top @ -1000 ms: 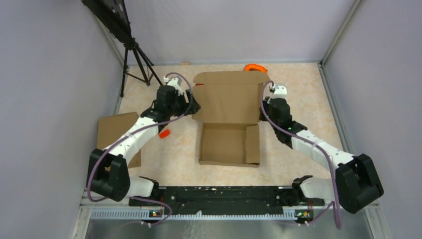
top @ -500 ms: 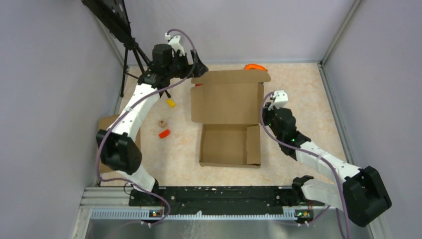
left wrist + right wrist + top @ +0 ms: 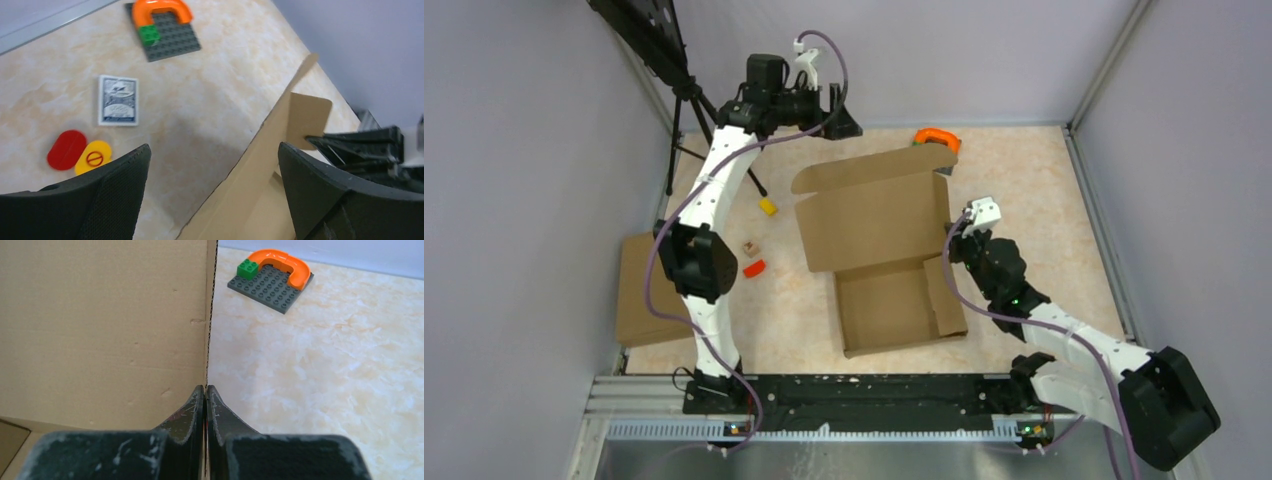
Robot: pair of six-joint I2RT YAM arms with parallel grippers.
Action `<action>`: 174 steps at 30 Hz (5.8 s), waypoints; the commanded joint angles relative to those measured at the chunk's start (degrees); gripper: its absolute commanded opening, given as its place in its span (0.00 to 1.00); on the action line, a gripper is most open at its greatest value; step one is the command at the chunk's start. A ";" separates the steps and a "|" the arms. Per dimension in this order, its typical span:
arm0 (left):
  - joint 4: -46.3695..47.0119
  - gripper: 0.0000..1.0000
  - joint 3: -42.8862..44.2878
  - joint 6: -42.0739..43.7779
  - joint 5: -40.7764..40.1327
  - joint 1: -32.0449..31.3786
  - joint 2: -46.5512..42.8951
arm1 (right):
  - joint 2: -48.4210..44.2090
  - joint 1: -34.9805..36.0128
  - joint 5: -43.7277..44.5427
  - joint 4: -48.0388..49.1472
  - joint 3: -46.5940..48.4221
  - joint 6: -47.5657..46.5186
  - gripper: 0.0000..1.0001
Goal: Fold the paper box
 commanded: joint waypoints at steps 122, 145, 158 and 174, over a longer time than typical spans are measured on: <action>-14.74 0.02 -3.26 20.98 -0.60 -13.12 -7.50 | 31.79 -7.95 11.70 -49.60 37.60 2.68 0.00; -14.98 0.01 -2.67 18.89 -3.75 -14.33 -7.40 | 23.35 2.03 11.80 -57.01 37.69 1.38 0.00; -16.75 0.01 0.75 13.73 -4.60 -13.69 -6.37 | 5.94 2.03 7.53 -41.17 24.21 -0.66 0.00; -13.77 0.00 -2.07 12.03 0.14 -13.60 -6.75 | 19.38 2.03 -5.67 -49.66 28.31 3.18 0.00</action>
